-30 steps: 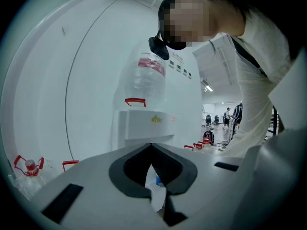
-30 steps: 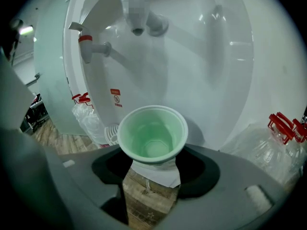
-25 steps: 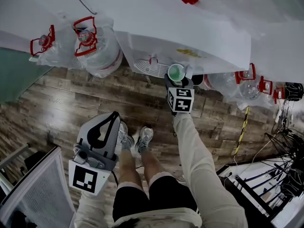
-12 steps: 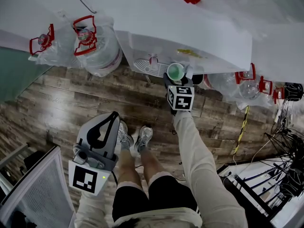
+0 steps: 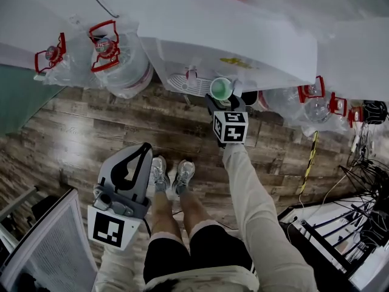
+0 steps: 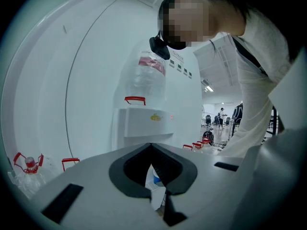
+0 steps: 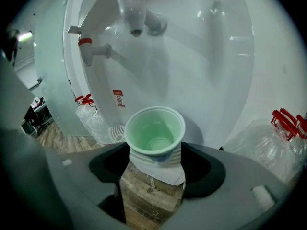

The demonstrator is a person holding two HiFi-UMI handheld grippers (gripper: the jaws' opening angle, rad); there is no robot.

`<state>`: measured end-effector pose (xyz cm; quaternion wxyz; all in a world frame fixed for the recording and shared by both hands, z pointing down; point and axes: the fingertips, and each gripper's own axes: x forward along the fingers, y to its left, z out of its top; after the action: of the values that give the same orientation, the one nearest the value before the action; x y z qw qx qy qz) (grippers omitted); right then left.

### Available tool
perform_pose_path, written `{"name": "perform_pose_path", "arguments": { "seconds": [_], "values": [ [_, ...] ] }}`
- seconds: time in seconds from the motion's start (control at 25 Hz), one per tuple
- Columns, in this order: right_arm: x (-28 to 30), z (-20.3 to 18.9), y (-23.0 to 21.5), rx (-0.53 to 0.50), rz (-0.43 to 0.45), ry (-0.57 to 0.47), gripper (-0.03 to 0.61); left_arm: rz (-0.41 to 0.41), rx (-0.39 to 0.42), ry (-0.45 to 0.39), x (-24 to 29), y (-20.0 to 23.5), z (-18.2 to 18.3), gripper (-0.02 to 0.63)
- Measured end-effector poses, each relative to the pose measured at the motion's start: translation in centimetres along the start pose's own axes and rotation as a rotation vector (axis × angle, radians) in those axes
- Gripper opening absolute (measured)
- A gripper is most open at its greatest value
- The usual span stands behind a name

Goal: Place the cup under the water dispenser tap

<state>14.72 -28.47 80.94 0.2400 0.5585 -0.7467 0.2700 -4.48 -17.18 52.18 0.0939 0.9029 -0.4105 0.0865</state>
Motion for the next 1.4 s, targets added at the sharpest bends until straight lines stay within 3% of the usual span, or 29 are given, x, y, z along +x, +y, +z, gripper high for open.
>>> {"name": "perform_pose_path", "arguments": {
  "seconds": [0.24,0.4,0.6,0.64,1.4],
  "values": [
    [-2.4,-0.4,0.7,0.041,0.009,-0.023,0.317,-0.02,0.012,-0.004,-0.2,-0.5,0.5,0.005],
    [-4.5,0.2,1.2,0.048,0.008,-0.054,0.219,-0.036,0.02,-0.011,-0.4,-1.1,1.0,0.005],
    [-7.5,1.8,1.4,0.016,-0.023,-0.113,0.023,-0.068,0.024,-0.021,-0.8,-2.1,1.8,0.005],
    [-8.1,2.2,1.6,0.008,-0.026,-0.128,0.009,-0.074,0.025,-0.024,-0.8,-2.3,2.0,0.005],
    [-21.1,8.1,5.8,-0.049,-0.037,-0.323,0.009,-0.138,0.045,-0.064,-2.9,-4.5,6.7,0.005]
  ]
}}
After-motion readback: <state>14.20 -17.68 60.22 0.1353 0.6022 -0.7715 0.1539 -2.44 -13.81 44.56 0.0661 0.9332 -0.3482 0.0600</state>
